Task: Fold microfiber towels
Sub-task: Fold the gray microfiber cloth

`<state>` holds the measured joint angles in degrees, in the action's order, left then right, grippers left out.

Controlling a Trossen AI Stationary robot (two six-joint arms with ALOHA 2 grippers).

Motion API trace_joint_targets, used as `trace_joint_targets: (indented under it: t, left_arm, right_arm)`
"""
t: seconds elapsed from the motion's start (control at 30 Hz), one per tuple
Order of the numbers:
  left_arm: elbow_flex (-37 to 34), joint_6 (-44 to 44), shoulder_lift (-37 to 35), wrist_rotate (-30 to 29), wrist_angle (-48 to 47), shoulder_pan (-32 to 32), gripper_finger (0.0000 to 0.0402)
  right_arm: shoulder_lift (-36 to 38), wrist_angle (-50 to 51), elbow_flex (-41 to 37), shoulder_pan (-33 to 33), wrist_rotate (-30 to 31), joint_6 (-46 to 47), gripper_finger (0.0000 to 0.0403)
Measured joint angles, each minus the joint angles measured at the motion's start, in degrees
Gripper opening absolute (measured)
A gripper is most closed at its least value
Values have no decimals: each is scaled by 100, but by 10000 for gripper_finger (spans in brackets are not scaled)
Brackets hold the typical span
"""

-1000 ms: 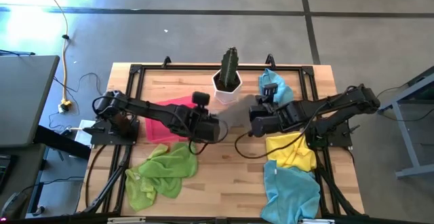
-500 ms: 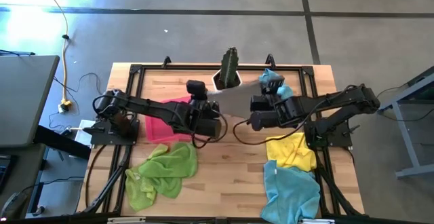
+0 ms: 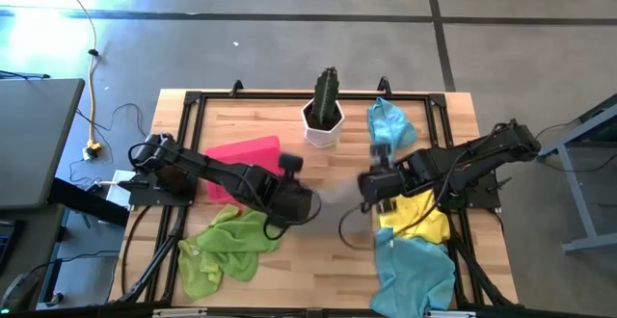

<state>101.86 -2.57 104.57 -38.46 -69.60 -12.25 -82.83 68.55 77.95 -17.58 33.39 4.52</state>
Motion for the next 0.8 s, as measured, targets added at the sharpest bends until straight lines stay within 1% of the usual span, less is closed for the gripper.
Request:
trace_joint_targets:
  t: [0.07,0.1,0.13,0.17,0.23,0.3,0.4,0.5,0.6,0.67,0.7,0.73,0.77,0.8]
  left_arm:
    - [0,31,0,-1289,10,57,0]
    - [0,35,0,-1822,10,88,0]
    - [0,39,0,-2281,9,116,0]
    - [0,39,0,-2607,9,140,0]
    - [0,20,0,-2964,9,176,0]
    - [0,-28,0,-2985,7,181,0]
    - [0,-67,0,-2968,9,181,0]
    - [0,-68,0,-3053,10,181,0]
    - [0,-68,0,-3373,9,181,0]
    - [0,-69,0,-3350,11,182,0]
    - [0,-103,0,-3132,12,183,0]
    - [0,-132,0,-2744,9,176,0]
    - [0,-158,0,-2269,9,164,0]
    - [0,-171,0,-1687,9,140,0]
  right_arm:
    - [0,99,0,46,1308,182,0]
    - [0,127,0,71,1795,238,0]
    - [0,137,0,89,2113,235,0]
    - [0,131,0,106,2264,163,0]
    - [0,110,0,138,2209,-46,0]
    - [0,111,0,145,2090,-88,0]
    - [0,121,0,146,2212,-56,0]
    - [0,189,0,131,2721,-210,0]
    - [0,188,0,133,3386,-506,0]
    - [0,178,0,133,3403,-649,0]
    - [0,175,0,135,3244,-651,0]
    - [0,170,0,133,2992,-615,0]
    - [0,166,0,111,2605,-533,0]
    - [0,167,0,91,2047,-418,0]
